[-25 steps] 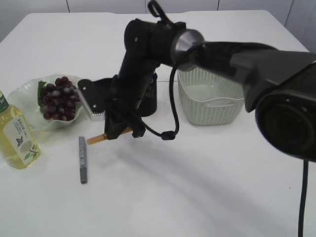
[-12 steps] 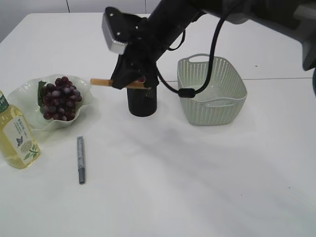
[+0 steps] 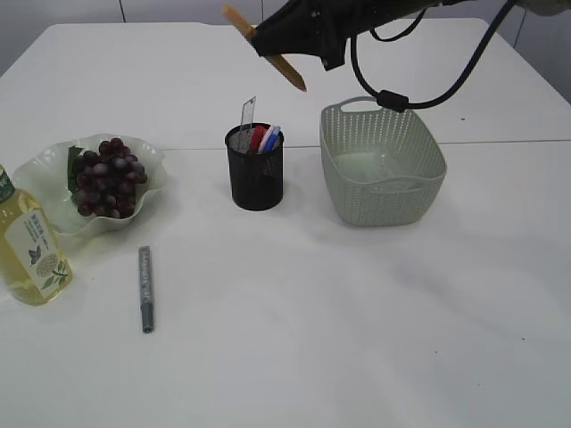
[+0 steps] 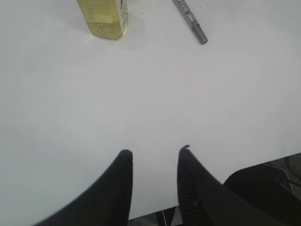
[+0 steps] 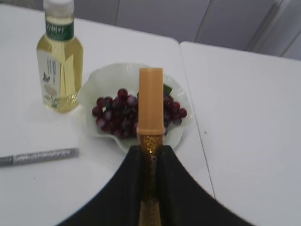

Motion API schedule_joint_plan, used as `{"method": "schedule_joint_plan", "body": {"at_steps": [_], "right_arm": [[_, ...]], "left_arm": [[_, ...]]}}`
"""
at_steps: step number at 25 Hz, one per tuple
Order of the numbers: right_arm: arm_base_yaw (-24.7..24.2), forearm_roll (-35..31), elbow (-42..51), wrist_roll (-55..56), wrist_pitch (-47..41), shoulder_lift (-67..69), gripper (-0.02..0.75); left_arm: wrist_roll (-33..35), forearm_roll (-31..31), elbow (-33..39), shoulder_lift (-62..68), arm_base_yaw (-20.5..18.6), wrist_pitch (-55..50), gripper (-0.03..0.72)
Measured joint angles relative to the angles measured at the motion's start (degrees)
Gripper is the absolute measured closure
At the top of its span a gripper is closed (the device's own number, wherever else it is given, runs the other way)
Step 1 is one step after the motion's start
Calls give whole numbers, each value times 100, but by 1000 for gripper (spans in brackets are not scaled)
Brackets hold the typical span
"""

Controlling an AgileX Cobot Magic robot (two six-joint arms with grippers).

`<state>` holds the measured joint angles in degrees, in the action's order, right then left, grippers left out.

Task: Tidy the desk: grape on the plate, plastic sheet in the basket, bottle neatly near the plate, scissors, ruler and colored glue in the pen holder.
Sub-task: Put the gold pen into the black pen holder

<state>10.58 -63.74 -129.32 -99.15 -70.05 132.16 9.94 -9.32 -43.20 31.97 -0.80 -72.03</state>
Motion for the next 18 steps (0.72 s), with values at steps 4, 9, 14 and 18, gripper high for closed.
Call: {"method": "schedule_joint_plan", "body": {"at_steps": [4,9,14,18], "right_arm": [[-160,-1059,0,-187,10,195,687],[-172,-1948,0,-422,43,556,687],[-172,-2618,-39,-546,56,869,687],[-172,-2920,-96,-650,82,1028,687]], "left_arm": [[0,39,0,0,0,0,447],[0,62,0,0,0,0,447],[0,62,0,0,0,0,447],[0,62,0,0,0,0,447]]}}
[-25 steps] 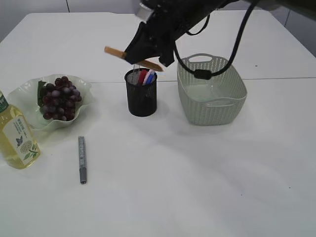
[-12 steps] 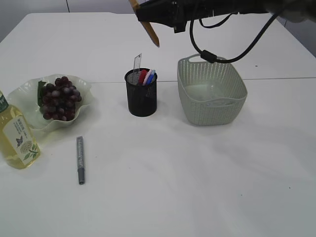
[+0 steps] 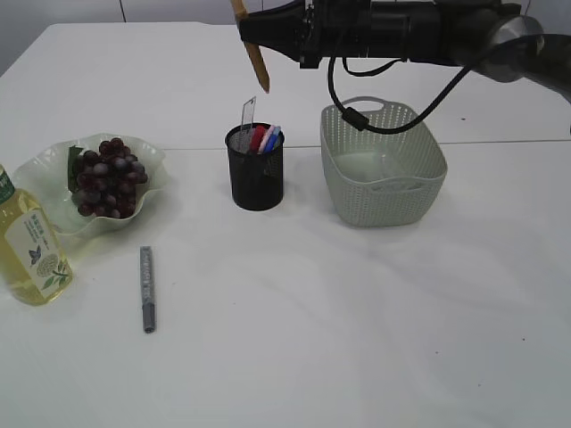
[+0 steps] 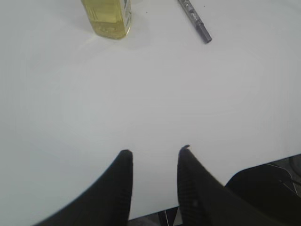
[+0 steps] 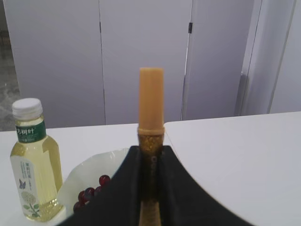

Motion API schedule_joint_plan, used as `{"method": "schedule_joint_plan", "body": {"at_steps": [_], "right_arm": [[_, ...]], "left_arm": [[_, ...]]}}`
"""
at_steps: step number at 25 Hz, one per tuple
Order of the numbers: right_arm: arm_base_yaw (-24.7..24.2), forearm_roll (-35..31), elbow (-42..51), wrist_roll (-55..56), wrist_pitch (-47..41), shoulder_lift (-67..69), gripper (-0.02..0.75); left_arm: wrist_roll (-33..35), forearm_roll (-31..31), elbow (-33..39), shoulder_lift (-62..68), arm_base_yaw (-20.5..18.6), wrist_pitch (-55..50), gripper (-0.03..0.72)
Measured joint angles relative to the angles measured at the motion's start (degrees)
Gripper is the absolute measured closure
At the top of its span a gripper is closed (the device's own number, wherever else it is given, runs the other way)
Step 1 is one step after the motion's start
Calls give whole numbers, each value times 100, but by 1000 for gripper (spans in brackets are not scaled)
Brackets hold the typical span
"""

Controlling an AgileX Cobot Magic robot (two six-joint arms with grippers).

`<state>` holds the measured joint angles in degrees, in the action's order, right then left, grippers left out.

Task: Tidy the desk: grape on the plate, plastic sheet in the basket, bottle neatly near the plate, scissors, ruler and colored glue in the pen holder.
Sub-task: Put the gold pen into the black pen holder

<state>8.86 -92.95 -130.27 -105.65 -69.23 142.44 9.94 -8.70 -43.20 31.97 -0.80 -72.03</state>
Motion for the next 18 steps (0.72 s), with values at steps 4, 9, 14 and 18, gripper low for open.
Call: {"method": "schedule_joint_plan", "body": {"at_steps": [4,9,14,18], "right_arm": [[0,-380,-11,-23,22,127,687],[0,-592,-74,-32,26,344,687],[33,-691,-141,-36,82,512,687],[186,-723,-384,-36,84,646,687]], "left_arm": [[0,0,0,0,0,0,447],[0,0,0,0,0,0,447],[0,0,0,0,0,0,447],[0,0,0,0,0,19,447]]}}
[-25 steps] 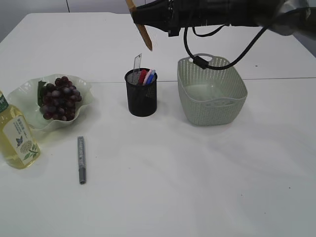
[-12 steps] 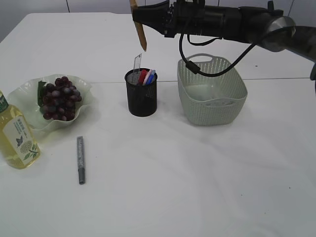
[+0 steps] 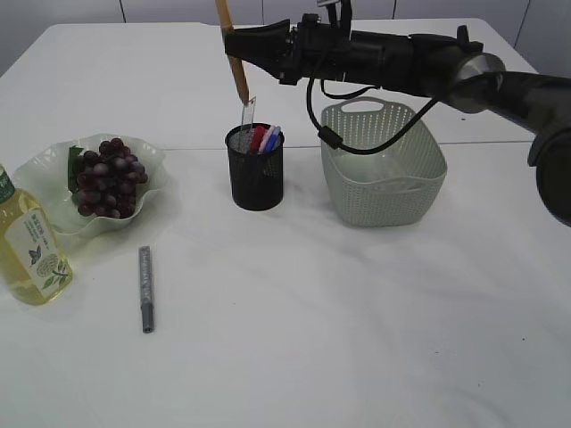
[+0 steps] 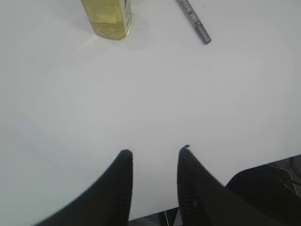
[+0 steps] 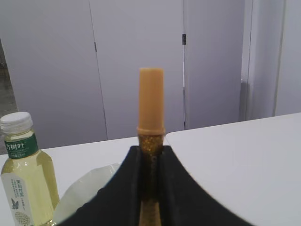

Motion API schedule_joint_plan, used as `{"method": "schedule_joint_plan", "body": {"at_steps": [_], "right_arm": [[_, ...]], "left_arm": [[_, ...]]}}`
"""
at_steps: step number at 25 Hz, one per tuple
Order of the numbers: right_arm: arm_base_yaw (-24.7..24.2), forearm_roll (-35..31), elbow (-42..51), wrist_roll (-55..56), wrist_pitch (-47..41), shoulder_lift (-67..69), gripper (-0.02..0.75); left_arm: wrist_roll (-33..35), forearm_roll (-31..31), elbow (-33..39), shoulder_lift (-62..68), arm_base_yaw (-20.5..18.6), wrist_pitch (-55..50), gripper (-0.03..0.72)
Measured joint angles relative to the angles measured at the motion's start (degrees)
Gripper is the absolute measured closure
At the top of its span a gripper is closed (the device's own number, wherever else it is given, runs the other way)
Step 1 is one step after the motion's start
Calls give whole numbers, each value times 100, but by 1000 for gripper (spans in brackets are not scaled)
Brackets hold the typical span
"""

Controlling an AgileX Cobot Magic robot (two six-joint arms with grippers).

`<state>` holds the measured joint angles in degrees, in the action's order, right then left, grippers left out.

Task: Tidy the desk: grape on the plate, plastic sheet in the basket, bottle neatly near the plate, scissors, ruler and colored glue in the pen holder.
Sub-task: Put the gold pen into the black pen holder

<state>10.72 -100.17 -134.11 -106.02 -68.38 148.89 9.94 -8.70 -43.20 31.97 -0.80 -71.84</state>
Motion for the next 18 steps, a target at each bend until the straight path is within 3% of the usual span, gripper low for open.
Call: {"method": "schedule_joint_plan", "body": {"at_steps": [9,18], "right_arm": [[318,96,-233,0,0,244,688],[-112,908,-233,295,0,272,688]], "left_arm": [[0,0,0,0,0,48,447],[0,0,0,0,0,56,447]]}}
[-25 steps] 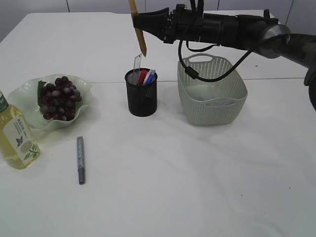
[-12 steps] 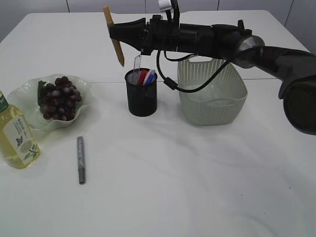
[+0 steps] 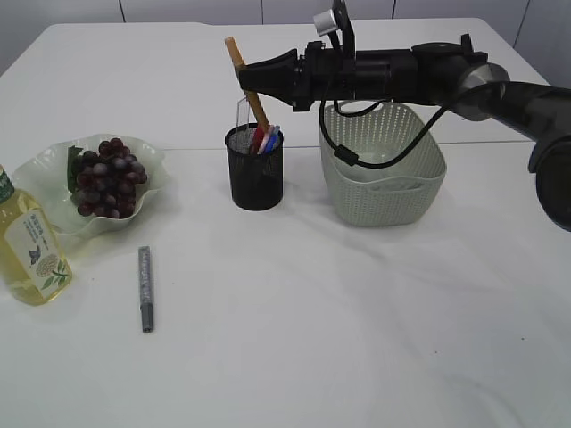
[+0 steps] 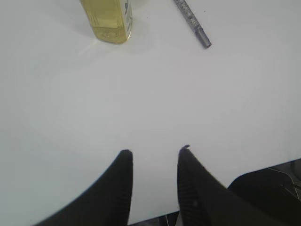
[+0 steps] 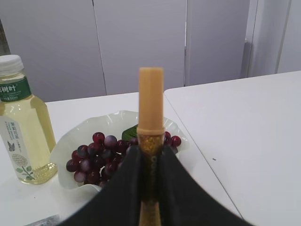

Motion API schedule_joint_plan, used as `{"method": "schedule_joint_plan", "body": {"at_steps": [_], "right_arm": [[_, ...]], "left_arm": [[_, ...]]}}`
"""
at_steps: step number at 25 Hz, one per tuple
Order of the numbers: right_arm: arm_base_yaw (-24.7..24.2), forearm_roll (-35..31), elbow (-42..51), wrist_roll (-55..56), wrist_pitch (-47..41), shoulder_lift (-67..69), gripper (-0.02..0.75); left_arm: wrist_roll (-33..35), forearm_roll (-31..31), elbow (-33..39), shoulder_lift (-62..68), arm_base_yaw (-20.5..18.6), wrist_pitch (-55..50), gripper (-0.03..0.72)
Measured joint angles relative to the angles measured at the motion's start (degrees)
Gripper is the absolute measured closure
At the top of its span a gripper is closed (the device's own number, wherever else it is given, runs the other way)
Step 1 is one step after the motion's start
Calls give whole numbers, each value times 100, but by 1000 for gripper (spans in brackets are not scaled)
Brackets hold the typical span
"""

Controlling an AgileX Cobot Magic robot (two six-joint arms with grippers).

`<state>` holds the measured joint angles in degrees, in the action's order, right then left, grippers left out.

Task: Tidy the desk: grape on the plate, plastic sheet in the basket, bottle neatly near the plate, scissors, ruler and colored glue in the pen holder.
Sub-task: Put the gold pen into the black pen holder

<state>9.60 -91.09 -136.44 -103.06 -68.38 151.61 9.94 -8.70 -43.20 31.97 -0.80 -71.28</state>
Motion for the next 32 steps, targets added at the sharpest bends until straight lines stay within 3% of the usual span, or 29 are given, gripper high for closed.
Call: {"method": "schedule_joint_plan", "body": {"at_steps": [32], "right_arm": [[-25,-164,-9,1,0,222,688]], "left_arm": [[0,-347,0,0,0,-67,447]]}}
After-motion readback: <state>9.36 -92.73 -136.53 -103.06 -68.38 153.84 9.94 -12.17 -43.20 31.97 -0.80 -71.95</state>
